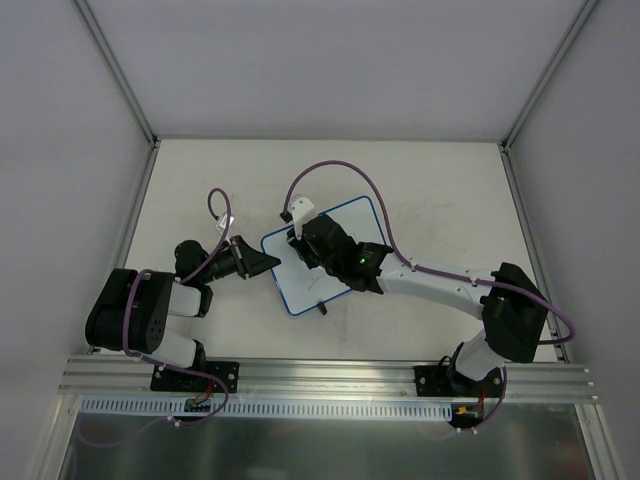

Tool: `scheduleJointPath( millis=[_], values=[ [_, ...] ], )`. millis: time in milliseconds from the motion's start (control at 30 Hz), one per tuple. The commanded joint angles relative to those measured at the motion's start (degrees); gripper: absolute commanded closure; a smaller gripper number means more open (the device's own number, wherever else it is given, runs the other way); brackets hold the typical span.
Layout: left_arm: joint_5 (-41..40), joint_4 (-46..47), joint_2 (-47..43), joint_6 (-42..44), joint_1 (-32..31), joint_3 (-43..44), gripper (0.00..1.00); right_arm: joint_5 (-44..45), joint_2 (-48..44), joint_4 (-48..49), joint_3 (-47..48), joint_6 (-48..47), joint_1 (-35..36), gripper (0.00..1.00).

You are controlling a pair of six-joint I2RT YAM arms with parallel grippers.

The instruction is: Erase the whiteboard

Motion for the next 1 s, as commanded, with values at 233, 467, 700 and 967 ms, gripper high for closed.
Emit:
scheduleJointPath(
  millis=[233,467,700,967],
  values=[
    [2.0,19.9,1.3,4.0,-0.3,-0.2,1.00,2.3,1.2,4.9,-0.3,-0.6,1.0,1.00],
    [2.4,20.3,1.6,3.8,-0.3,0.1,1.00,3.8,2.3,7.1,-1.9,-0.7,2.1,1.00],
    [2.1,20.5,1.5,4.0,-0.3,-0.2,1.00,5.9,4.1,8.2,-2.2,-1.3,2.2,1.00],
    [2.7,20.5,1.3,4.5,-0.3,-0.1,1.00,7.1,5.3,9.3,-2.0,-0.4,1.6,1.00]
  ],
)
